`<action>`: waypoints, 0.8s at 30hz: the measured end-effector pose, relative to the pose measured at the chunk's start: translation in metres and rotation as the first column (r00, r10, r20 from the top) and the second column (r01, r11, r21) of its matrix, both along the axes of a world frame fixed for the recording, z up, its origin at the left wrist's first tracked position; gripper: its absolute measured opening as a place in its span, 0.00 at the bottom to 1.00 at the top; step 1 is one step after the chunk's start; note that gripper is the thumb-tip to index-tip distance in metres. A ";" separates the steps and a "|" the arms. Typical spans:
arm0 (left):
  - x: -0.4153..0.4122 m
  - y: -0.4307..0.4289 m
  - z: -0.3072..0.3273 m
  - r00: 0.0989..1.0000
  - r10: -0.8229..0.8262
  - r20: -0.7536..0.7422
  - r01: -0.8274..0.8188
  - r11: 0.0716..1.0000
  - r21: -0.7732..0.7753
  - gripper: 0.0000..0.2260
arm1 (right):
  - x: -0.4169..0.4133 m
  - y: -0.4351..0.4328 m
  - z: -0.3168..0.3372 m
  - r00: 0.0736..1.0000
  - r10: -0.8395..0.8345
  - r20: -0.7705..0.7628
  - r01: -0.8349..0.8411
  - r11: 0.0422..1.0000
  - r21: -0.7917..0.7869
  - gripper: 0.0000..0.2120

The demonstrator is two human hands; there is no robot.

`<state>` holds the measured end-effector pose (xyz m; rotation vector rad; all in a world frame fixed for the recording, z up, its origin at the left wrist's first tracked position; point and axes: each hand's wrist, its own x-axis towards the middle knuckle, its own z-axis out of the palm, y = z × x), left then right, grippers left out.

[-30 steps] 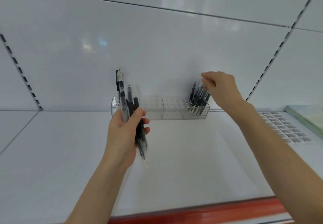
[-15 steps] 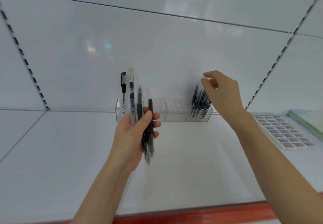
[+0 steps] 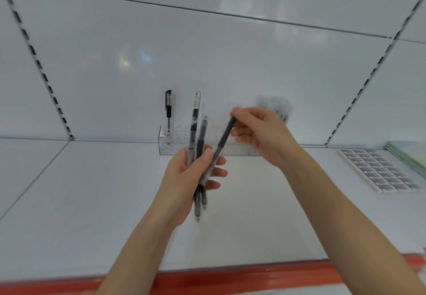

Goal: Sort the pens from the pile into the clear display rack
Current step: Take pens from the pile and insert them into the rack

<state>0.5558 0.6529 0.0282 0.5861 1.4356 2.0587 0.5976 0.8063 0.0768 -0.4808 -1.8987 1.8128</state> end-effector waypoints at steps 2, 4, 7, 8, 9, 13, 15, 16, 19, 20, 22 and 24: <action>-0.001 -0.005 -0.001 1.000 0.001 -0.010 -0.001 1.000 -0.011 0.06 | -0.005 0.005 0.000 0.997 -0.066 -0.046 0.063 0.996 -0.059 0.07; -0.001 -0.007 -0.001 1.000 0.008 -0.016 -0.008 1.000 -0.019 0.06 | -0.010 0.005 -0.009 0.990 -0.129 -0.055 0.131 0.990 0.043 0.06; -0.004 -0.010 -0.002 1.000 0.028 -0.006 -0.028 0.999 -0.016 0.06 | -0.008 0.003 -0.028 0.943 -0.258 -0.210 0.333 0.735 0.590 0.09; -0.005 -0.010 -0.003 0.999 0.036 0.003 -0.035 0.999 -0.014 0.06 | -0.006 0.003 -0.033 0.935 -0.192 -0.298 0.353 0.574 0.739 0.10; -0.006 -0.010 -0.003 0.999 0.041 0.011 -0.041 0.999 -0.011 0.06 | -0.003 0.002 -0.038 0.942 -0.074 -0.329 0.328 0.427 0.843 0.10; -0.006 -0.005 -0.003 1.000 0.006 0.011 -0.006 1.000 -0.011 0.08 | 0.001 0.000 -0.056 0.969 0.159 -0.187 0.182 0.045 0.982 0.12; -0.003 -0.002 -0.002 1.000 -0.017 0.015 0.017 1.000 -0.024 0.09 | 0.003 0.006 -0.056 0.974 0.134 -0.185 0.178 0.065 0.982 0.12; -0.003 0.000 -0.002 1.000 -0.014 0.020 0.015 0.999 -0.032 0.09 | 0.005 0.010 -0.054 0.977 0.114 -0.180 0.169 0.094 0.981 0.12; -0.006 0.002 -0.004 1.000 0.026 0.008 -0.025 0.997 -0.074 0.08 | 0.011 0.029 -0.035 0.985 -0.007 -0.175 0.169 0.309 0.936 0.09; -0.007 0.002 -0.005 1.000 0.031 0.004 -0.030 0.996 -0.084 0.08 | 0.012 0.036 -0.025 0.980 -0.090 -0.179 0.200 0.433 0.879 0.06; -0.008 0.002 -0.007 1.000 0.026 0.005 -0.026 0.995 -0.093 0.07 | 0.012 0.049 -0.004 0.957 -0.223 -0.188 0.290 0.656 0.697 0.10; -0.007 0.002 -0.008 1.000 0.020 0.003 -0.020 0.995 -0.096 0.08 | 0.008 0.064 0.013 0.927 -0.315 -0.205 0.374 0.714 0.592 0.15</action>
